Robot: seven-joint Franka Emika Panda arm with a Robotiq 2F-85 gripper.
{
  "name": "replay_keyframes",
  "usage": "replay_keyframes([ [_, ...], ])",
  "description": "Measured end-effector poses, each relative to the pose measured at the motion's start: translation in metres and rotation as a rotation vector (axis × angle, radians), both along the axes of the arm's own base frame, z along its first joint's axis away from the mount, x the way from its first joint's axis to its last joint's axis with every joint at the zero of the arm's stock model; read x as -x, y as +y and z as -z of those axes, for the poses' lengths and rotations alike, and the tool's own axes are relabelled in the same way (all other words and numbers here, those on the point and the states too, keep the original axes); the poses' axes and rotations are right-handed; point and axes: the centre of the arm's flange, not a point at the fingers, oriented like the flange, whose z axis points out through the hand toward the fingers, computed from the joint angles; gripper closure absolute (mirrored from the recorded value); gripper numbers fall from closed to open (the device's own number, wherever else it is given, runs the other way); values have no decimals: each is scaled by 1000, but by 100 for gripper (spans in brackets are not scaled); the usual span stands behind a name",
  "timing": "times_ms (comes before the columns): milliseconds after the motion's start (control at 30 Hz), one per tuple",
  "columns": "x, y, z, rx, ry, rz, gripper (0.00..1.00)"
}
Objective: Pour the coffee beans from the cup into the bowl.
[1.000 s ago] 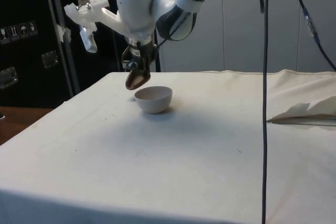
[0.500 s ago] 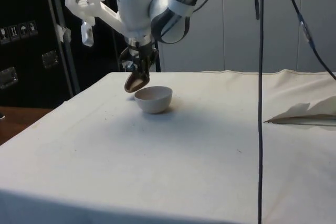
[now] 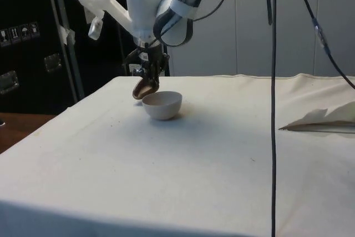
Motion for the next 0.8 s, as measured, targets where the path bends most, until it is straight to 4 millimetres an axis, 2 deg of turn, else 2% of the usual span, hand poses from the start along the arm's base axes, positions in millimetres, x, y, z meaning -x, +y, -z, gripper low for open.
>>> replay_keyframes([
  [800, -1, -23, 2, -138, -4, 23, 100],
])
